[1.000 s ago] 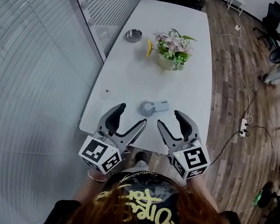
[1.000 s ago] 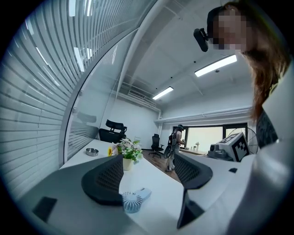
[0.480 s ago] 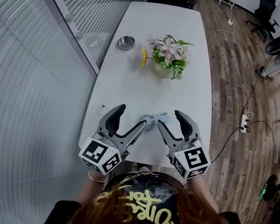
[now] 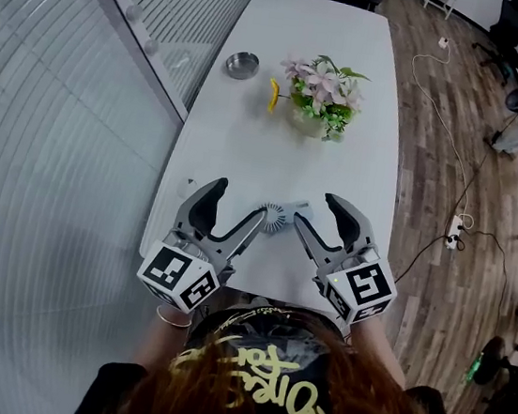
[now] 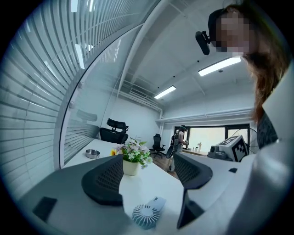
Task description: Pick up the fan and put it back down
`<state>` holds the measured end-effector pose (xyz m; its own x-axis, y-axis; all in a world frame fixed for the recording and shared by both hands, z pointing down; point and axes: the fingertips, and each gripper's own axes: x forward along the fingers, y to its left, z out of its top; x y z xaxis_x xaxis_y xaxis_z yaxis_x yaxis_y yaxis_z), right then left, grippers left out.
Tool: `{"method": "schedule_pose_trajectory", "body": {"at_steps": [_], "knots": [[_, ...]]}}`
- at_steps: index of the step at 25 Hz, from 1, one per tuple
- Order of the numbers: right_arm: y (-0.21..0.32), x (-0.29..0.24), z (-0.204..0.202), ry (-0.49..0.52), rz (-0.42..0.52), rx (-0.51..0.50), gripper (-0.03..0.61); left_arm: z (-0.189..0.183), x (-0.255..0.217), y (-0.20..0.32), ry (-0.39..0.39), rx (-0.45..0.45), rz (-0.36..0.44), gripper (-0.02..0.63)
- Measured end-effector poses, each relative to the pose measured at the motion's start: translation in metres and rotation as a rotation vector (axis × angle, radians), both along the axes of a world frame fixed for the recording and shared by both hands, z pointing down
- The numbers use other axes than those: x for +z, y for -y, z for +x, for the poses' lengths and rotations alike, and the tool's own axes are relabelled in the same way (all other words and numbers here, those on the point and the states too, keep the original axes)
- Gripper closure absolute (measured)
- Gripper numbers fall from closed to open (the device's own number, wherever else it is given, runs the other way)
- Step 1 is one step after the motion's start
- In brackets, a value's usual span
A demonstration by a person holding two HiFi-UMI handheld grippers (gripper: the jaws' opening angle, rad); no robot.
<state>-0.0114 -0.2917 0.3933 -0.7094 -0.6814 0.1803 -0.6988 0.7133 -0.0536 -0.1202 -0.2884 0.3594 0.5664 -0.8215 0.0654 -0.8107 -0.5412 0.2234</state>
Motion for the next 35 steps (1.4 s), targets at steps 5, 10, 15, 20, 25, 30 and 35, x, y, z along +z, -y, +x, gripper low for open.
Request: {"method": "schedule_pose_trajectory", "body": {"at_steps": [5, 10, 15, 20, 25, 30, 35], "knots": [[0.000, -0.005, 0.000, 0.006, -0.019, -0.160, 0.338, -0.002, 0.001, -0.007, 0.000, -0.090, -0.015, 0.270], [-0.009, 0.004, -0.007, -0.094, -0.029, -0.394, 0.327, 0.003, 0.001, -0.009, -0.020, -0.165, -0.025, 0.270], [-0.012, 0.029, -0.013, -0.205, 0.014, -0.579, 0.306, 0.004, 0.008, -0.016, -0.001, -0.229, -0.040, 0.270], [-0.016, 0.063, -0.024, -0.284, 0.020, -0.725, 0.284, 0.002, 0.018, -0.026, 0.002, -0.296, -0.065, 0.270], [-0.014, 0.087, -0.034, -0.347, 0.022, -0.814, 0.266, 0.002, 0.024, -0.035, 0.006, -0.342, -0.082, 0.270], [-0.007, 0.109, -0.039, -0.468, 0.073, -0.895, 0.256, 0.003, 0.027, -0.041, 0.002, -0.365, -0.093, 0.273], [0.000, 0.132, -0.042, -0.555, 0.113, -0.946, 0.256, 0.004, 0.029, -0.045, -0.002, -0.381, -0.093, 0.276]]}}
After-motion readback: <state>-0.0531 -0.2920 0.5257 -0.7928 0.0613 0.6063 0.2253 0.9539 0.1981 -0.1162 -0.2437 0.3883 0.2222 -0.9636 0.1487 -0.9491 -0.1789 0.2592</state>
